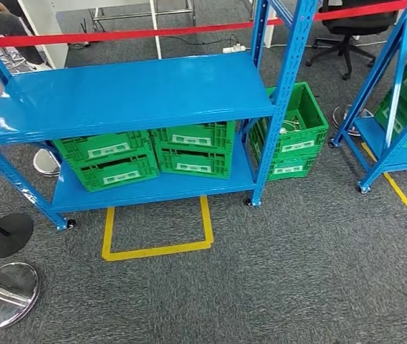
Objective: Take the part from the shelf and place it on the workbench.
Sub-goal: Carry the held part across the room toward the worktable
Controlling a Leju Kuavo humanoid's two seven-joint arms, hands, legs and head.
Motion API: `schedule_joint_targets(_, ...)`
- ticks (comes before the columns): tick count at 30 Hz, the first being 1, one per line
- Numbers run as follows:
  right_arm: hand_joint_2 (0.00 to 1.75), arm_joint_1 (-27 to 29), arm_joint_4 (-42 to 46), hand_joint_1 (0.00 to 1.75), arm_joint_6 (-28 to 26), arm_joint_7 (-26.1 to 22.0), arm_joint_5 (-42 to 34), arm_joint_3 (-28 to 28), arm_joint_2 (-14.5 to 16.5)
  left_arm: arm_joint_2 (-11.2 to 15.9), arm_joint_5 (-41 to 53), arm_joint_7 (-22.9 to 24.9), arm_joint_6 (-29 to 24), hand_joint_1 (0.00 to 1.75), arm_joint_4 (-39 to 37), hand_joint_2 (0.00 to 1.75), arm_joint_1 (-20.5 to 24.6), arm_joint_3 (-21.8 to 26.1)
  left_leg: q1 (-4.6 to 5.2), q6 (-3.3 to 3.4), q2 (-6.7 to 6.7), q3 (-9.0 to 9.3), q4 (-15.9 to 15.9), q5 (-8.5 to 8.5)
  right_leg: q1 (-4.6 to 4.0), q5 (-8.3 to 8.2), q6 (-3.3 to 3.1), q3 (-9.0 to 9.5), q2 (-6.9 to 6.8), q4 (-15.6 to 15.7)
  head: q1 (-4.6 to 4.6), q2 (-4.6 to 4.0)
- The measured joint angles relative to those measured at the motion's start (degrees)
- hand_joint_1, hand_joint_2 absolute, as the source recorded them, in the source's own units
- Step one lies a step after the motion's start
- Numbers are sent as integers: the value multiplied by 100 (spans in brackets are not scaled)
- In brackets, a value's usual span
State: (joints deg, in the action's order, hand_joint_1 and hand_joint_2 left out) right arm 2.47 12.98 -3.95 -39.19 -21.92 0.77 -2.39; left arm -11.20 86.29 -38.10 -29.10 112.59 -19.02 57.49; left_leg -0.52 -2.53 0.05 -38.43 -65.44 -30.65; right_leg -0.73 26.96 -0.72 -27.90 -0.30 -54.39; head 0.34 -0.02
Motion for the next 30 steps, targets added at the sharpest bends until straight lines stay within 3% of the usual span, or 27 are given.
schedule_joint_targets(1,0,-1,-1,0,-3,0,6,24,1,-3,0,0,-7,175,0,175,-2,-2,0,-12,0,-50,-375,-179,-3,-84,-2,-104,-4,-13,-4,0)
schedule_joint_targets(2,0,-2,-2,0,-5,0,14,48,2,-8,0,0,-10,175,0,175,-4,-4,0,-17,0,-41,-632,-197,-6,-167,2,-214,-6,-33,-4,0)
schedule_joint_targets(3,0,-3,-3,0,-9,0,37,70,3,-15,-1,0,-4,175,1,175,-5,-5,0,-16,0,46,-715,-79,-7,-240,10,-329,-8,-60,-5,0)
schedule_joint_targets(4,0,-2,-4,0,-17,0,78,87,5,-23,-6,0,17,175,3,175,-5,-4,0,-8,0,227,-603,100,-7,-309,22,-451,-7,-91,-7,0)
schedule_joint_targets(6,0,3,-1,0,-44,0,207,105,10,-39,-25,0,111,175,15,175,-5,7,4,21,1,872,126,267,-16,-418,57,-664,-1,-175,-8,0)
schedule_joint_targets(8,0,12,-3,0,-91,150,300,132,18,-58,-59,0,238,175,47,175,2,41,16,86,1,1448,942,77,-34,-512,105,-790,3,-263,1,0)
schedule_joint_targets(9,0,4,-28,0,-124,422,289,170,30,-69,-74,0,301,175,62,175,4,71,30,127,3,1575,1154,1,-37,-562,134,-822,6,-280,3,0)
schedule_joint_targets(11,0,-16,-108,0,-182,1299,196,282,60,-93,-89,0,404,175,69,175,9,144,34,221,9,1539,1211,27,-16,-620,197,-878,8,-295,7,0)
schedule_joint_targets(12,0,-7,-149,0,-196,1690,163,333,84,-105,-86,0,439,175,68,175,10,189,30,265,12,1507,1211,74,-4,-544,235,-927,11,-379,16,0)
schedule_joint_targets(13,0,11,-174,0,-201,1945,148,370,106,-120,-91,0,464,175,68,175,6,235,21,298,15,1467,1214,126,8,-381,270,-1019,14,-588,33,0)
schedule_joint_targets(16,0,23,-221,0,-207,2188,132,440,179,-188,-149,0,499,175,61,175,-7,389,23,322,20,1307,1207,262,43,286,351,-1394,18,-1706,65,0)
schedule_joint_targets(17,0,11,-230,0,-229,2230,132,459,208,-216,-161,0,497,175,53,175,-1,434,22,313,22,1257,1204,301,52,382,363,-1411,18,-1916,64,0)
schedule_joint_targets(18,0,-1,-235,0,-260,2258,134,474,240,-242,-161,0,491,175,43,175,7,471,18,301,23,1216,1201,333,62,377,368,-1308,18,-1896,67,0)
schedule_joint_targets(19,0,-14,-238,0,-293,2275,136,490,271,-265,-161,0,481,175,32,175,11,503,11,285,22,1188,1198,359,72,282,370,-1081,17,-1643,66,0)
schedule_joint_targets(21,0,-47,-240,0,-332,2286,139,513,332,-297,-157,0,462,175,11,175,16,553,5,239,20,1155,1184,392,88,66,373,-458,20,-769,69,0)
schedule_joint_targets(23,0,-80,-243,0,-341,2289,141,523,395,-313,-155,0,445,175,0,175,31,591,24,200,17,1118,1157,412,96,-14,338,-112,40,-215,60,0)
schedule_joint_targets(27,0,-104,-253,0,-344,2288,141,531,454,-328,-155,0,431,175,-2,175,55,633,43,334,13,1031,1144,495,87,-64,271,-158,52,-162,39,0)
schedule_joint_targets(30,0,-119,-255,0,-386,2292,153,534,497,-345,-114,0,427,175,-11,175,93,667,19,247,13,992,1178,545,53,-91,218,-214,52,-179,41,0)
